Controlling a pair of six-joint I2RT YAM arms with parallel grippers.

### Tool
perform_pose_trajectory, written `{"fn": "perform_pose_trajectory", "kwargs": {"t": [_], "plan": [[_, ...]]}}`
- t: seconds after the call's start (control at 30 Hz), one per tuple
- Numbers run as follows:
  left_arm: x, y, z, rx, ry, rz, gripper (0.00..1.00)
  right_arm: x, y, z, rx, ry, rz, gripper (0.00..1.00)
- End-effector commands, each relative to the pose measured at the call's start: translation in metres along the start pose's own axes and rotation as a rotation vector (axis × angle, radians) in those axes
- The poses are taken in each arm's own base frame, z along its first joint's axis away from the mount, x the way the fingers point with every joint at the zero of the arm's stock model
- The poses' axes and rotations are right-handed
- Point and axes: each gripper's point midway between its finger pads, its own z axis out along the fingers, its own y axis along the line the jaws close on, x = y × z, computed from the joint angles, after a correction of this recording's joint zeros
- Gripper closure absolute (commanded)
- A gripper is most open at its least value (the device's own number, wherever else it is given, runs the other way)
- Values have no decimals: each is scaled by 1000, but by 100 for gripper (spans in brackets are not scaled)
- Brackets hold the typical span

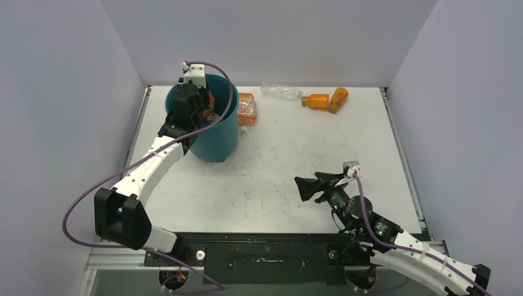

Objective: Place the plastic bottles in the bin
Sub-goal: Place the plastic bottle in the trash bin.

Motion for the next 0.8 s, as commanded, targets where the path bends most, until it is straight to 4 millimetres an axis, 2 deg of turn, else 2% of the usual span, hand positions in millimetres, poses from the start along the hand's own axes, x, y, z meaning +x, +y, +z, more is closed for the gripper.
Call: {"fn": "perform_pose_trajectory", "kwargs": {"t": [0.0, 0.17, 0.27, 0.37, 0.5, 0.6, 0.7, 0.77], "plan": [[58, -19, 1, 98, 167, -54, 100, -5, 1, -1, -3, -26, 8, 10], [84, -19, 3, 93, 232, -59, 100, -5, -1, -2, 0, -25, 7, 10], [81, -21, 2, 103, 224, -78, 100, -5, -1, -2, 1, -25, 7, 10], [53, -25, -3, 141, 153, -122, 100, -6, 0, -2, -1, -25, 7, 10], [-14, -36, -16, 241, -40, -217, 100, -7, 0, -2, 1, -27, 6, 10], [-53, -39, -29, 288, -143, -249, 100, -7, 1, -1, -3, -26, 7, 10], [-66, -41, -28, 293, -165, -218, 100, -6, 2, 0, -5, -24, 7, 10], [-59, -42, -20, 280, -132, -171, 100, -5, 2, 1, -5, -22, 6, 10]]}}
